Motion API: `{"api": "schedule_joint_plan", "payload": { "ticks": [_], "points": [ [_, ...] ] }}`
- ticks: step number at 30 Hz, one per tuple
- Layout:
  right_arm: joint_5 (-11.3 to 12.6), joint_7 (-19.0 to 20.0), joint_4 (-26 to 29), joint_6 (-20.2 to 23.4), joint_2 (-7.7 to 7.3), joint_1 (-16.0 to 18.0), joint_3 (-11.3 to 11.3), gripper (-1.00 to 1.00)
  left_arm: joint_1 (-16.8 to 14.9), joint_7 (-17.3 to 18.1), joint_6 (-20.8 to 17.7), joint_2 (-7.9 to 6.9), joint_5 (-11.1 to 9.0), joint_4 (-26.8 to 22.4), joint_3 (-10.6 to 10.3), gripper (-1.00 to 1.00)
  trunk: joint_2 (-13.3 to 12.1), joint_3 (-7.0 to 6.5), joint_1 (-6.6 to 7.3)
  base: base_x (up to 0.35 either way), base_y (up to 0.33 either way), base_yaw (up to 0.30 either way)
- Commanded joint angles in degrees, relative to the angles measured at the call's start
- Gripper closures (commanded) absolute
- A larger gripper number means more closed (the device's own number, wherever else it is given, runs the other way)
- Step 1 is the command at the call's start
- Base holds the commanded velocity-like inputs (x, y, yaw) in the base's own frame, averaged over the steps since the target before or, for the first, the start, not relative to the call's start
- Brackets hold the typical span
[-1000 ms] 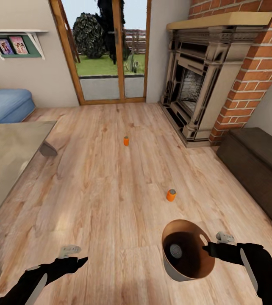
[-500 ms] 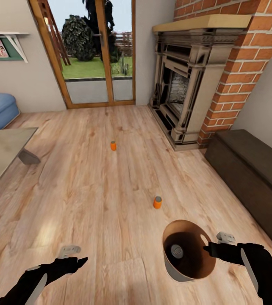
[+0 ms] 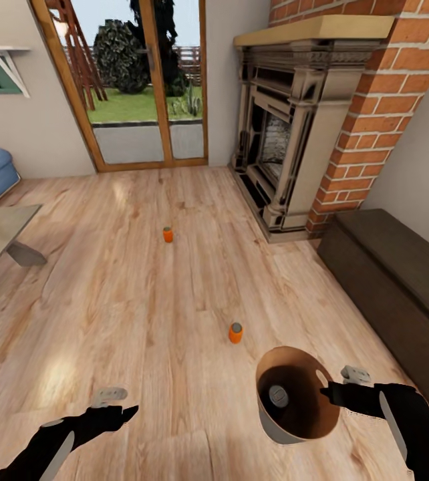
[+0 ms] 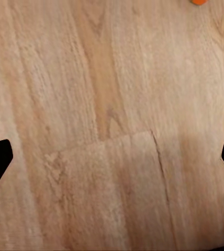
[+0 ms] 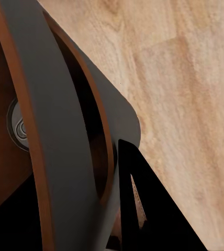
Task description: Put the three can of soda from the living room inside the tash can in the kitchen.
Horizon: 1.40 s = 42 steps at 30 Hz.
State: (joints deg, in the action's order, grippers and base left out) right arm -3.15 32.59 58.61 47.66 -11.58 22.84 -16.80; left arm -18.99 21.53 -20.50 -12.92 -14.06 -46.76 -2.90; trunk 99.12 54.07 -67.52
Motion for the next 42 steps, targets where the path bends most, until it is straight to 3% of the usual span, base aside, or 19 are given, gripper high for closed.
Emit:
{"api": "schedule_joint_plan", "payload": {
  "ticks": [1, 20, 37, 42],
  "points": [
    [0.97, 0.07, 0.02, 0.32, 0.0, 0.01, 0.02, 1.0, -0.01, 0.0, 0.08, 0.0, 0.0, 0.0, 0.0, -1.0, 0.0, 0.02, 0.0, 0.248, -0.235, 0.0],
    [1.04, -0.16, -0.07, 0.33, -0.12, 0.01, -0.07, 1.0, -0.08, 0.09, 0.46, 0.0, 0.0, 0.09, 0.0, -1.0, 0.0, 0.07, 0.0, 0.257, -0.221, -0.2],
    [0.46, -0.13, -0.74, 0.27, 0.22, 0.0, 0.18, 1.0, -0.08, 0.39, 0.34, 0.0, 0.25, 0.52, -0.13, -1.0, 0.0, 0.08, 0.0, 0.323, 0.068, -0.081],
    [0.52, -0.26, -0.77, 0.29, 0.22, 0.01, 0.12, 1.0, -0.08, 0.21, 0.37, 0.0, 0.16, 0.53, -1.53, -1.0, 0.0, 0.08, 0.0, 0.301, -0.108, -0.002]
  ]
}}
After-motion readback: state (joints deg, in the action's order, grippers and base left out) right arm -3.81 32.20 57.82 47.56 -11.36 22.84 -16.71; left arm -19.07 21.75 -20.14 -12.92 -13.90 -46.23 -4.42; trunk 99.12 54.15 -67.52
